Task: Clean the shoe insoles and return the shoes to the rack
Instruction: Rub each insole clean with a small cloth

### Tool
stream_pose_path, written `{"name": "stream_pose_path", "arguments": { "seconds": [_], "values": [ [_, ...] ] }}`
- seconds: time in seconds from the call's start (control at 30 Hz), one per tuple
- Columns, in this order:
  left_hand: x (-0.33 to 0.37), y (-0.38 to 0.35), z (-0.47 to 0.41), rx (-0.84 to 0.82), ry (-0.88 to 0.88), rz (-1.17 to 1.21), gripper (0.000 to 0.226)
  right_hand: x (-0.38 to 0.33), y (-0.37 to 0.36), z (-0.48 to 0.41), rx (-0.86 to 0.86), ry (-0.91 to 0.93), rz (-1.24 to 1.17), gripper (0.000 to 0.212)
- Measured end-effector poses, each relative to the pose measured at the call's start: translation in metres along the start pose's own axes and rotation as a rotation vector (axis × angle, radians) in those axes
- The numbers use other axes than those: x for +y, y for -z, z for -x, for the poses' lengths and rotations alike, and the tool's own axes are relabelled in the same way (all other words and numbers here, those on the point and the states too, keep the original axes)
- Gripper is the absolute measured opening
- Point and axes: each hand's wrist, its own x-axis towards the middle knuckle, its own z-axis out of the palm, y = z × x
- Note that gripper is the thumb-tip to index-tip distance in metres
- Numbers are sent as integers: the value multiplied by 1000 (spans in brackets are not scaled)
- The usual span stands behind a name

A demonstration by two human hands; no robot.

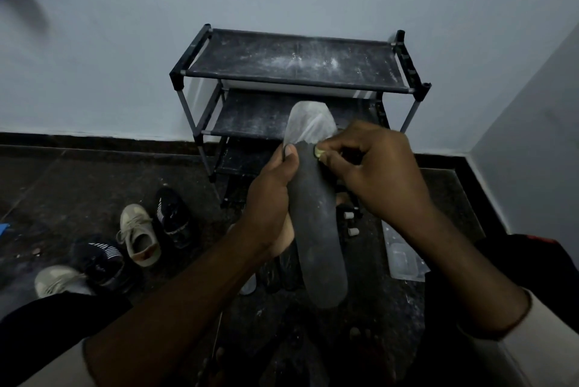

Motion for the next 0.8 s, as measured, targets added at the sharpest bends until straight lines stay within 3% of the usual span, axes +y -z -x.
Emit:
{"name": "stream_pose_path", "arguments": {
  "seconds": [0.13,0.3,0.47,0.6,0.73,0.8],
  "values": [
    [2,-2,3,-17,32,0,40,3,7,-6,118,-81,-12,7],
    [3,-5,4,-15,10,4,41,0,3,0,42,-46,4,7],
    [0,-5,6,-23,42,19,42,3,8,-6,149,-104,-24,6],
    [1,-4,4,-17,17,2,43,-1,3,1,59,-101,-22,6],
    [1,-3,4,-40,52,30,42,6,10,-8,181,-152,-56,6],
    [-2,-3,4,-30,44,23,42,0,7,-6,160,-128,-52,7]
  ]
}}
